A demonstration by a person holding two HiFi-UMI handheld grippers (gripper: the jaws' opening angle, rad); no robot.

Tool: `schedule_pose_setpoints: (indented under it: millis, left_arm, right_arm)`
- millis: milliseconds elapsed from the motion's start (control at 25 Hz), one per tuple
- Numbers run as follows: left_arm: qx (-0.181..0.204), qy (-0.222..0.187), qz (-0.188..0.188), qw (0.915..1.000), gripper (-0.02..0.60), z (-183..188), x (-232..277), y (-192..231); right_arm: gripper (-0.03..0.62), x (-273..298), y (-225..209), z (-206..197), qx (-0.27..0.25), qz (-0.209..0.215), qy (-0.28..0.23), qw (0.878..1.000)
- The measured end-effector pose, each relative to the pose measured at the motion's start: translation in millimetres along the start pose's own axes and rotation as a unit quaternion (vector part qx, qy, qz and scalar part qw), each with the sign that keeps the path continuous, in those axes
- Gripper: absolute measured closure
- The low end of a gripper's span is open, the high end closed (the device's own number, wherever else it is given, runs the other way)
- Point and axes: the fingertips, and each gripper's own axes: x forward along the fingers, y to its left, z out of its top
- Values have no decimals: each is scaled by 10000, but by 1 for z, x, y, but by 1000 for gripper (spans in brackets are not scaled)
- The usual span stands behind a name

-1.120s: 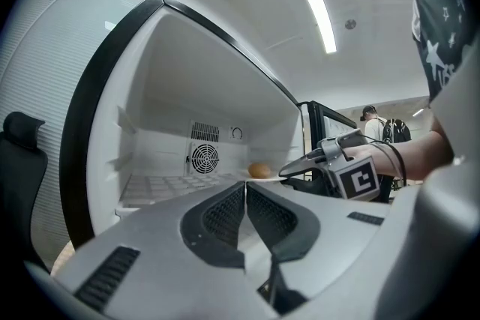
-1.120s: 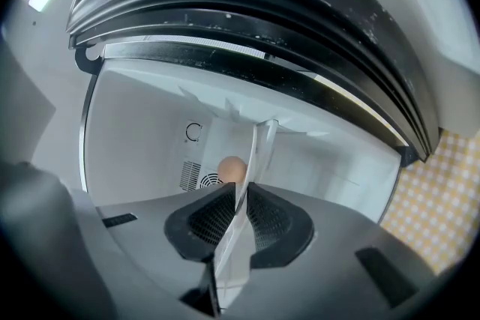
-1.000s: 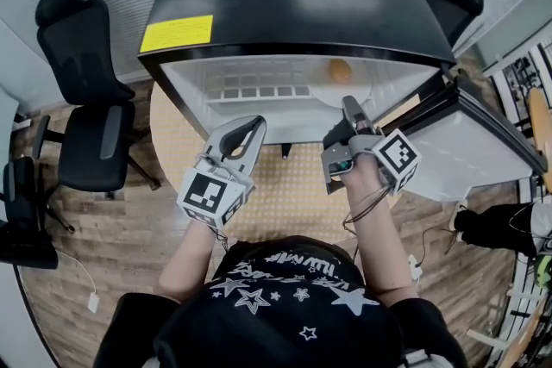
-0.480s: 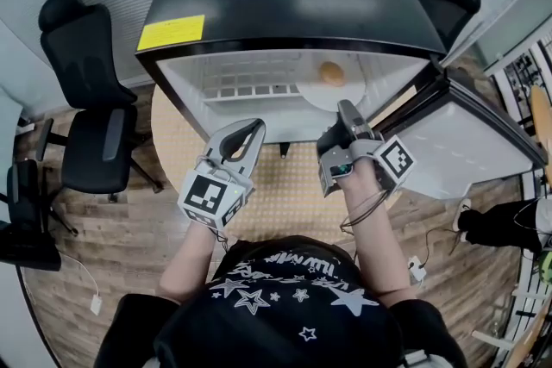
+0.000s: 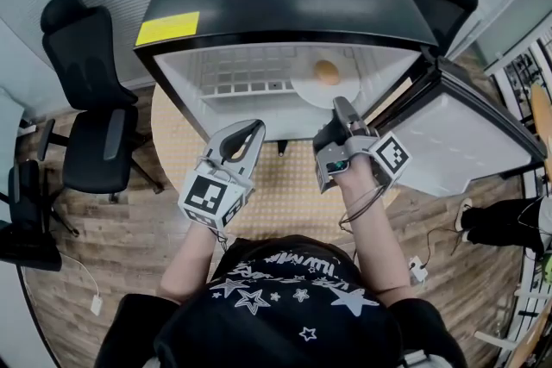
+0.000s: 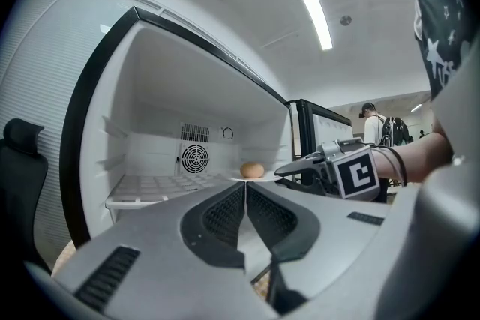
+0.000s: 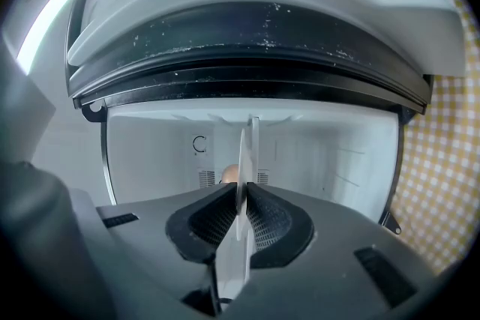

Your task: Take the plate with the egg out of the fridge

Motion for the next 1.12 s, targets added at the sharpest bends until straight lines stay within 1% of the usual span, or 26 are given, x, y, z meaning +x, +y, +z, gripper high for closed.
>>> schedule_pose_setpoints:
  millis: [80,200,240,320,360,560,640,680,840,1120]
  left_arm:
    - [4,3,-2,10000,566,0,-1,-1]
    - [10,-10,5,10000,566,0,-1,-1]
    - [13,-14,11,10000,566,0,-2,0]
    - [18,-25,19,10000,566,1,-2,1]
    - [20,-30,21,10000,566,1,-2,1]
    - [20,-35,38,10000,566,2,-4,4]
    - [27,-41,51,10000,566,2,-4,5]
    - [29,-40,62,10000,566,2,-5,7]
    - [17,-13,85,10000,566,0,-7,9]
    - [55,50,-2,10000,566,-1,-7,1]
  right_arm:
    - [548,1,2,0,-75,61,0,10000]
    - [545,3,4,1,-262,36,5,9997]
    - [533,4,4,1,-304,30,17,9995]
    - [460,7,7,0,-343,42,62,9994]
    - [450,9,7,-1,-349,35,82,9993]
    - [459,12,-1,0,-263,-233,-25,9994]
    - [515,12,-4,1,-276,-332,-92,9990]
    - [533,12,-5,1,-275,-349,-105,9990]
    - [537,9,-6,0,-122,-319,-76,9994]
    - [538,-3,-4,-5,118,-230,2,9997]
